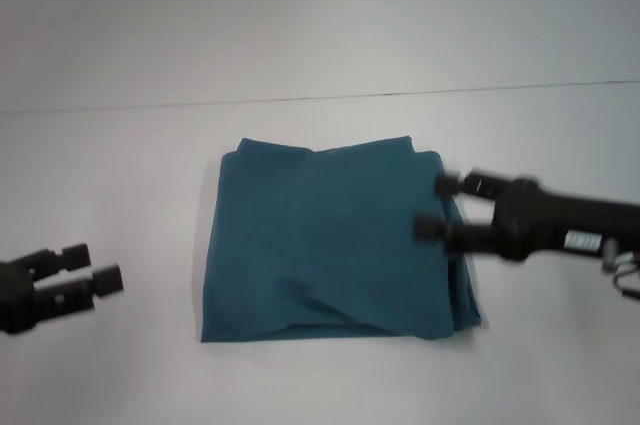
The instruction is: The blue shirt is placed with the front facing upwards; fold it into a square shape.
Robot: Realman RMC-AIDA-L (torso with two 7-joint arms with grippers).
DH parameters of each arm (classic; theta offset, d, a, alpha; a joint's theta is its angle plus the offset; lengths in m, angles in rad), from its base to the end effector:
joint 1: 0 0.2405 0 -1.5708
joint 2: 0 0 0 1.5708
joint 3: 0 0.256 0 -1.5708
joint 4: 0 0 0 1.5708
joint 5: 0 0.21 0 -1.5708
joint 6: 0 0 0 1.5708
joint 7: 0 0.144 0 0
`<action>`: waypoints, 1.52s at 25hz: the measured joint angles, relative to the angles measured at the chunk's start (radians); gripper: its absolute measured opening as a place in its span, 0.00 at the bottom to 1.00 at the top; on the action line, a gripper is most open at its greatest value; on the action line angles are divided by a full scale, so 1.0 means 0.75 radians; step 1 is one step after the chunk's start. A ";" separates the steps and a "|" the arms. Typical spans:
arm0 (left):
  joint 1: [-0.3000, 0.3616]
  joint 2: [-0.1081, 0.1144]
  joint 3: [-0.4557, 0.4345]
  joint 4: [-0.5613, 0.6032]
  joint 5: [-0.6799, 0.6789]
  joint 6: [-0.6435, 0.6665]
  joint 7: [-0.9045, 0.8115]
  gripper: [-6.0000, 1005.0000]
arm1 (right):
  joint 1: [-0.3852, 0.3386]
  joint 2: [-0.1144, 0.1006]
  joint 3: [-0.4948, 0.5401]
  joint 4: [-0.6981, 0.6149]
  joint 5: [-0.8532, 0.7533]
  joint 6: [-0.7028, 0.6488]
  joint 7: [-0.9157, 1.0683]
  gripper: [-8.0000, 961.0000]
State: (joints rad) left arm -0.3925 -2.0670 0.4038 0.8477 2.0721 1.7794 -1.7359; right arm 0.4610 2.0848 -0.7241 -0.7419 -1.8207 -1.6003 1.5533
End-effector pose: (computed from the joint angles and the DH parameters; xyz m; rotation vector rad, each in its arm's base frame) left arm -0.3043 0.2873 0.0680 -2.4643 -1.1132 -0.8548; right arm 0.2535 0.3260 0.0213 -2.6053 0.7875 0.9224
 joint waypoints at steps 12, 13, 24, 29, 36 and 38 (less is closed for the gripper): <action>0.015 -0.030 0.076 -0.068 0.222 0.044 0.206 0.93 | 0.024 0.007 -0.247 0.204 -0.142 -0.046 0.088 0.98; 0.017 -0.030 0.076 -0.074 0.223 0.042 0.206 0.93 | 0.026 0.008 -0.255 0.221 -0.143 -0.044 0.089 0.98; 0.034 -0.040 0.090 -0.088 0.322 0.069 0.196 0.93 | 0.052 0.008 -0.329 0.317 -0.146 0.006 0.094 0.98; 0.043 -0.046 0.086 -0.099 0.325 0.106 0.168 0.93 | 0.064 0.010 -0.332 0.341 -0.135 0.043 0.095 0.98; 0.029 -0.059 0.077 -0.100 0.314 0.080 0.163 0.93 | 0.072 0.010 -0.338 0.357 -0.134 0.042 0.095 0.98; 0.019 -0.060 0.075 -0.100 0.311 0.076 0.160 0.93 | 0.070 0.010 -0.336 0.357 -0.134 0.041 0.094 0.98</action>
State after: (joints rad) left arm -0.3781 -2.1121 0.4599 0.7727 2.3050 1.8362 -1.6160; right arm 0.5134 2.0923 -0.9764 -0.4739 -1.9213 -1.5693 1.6240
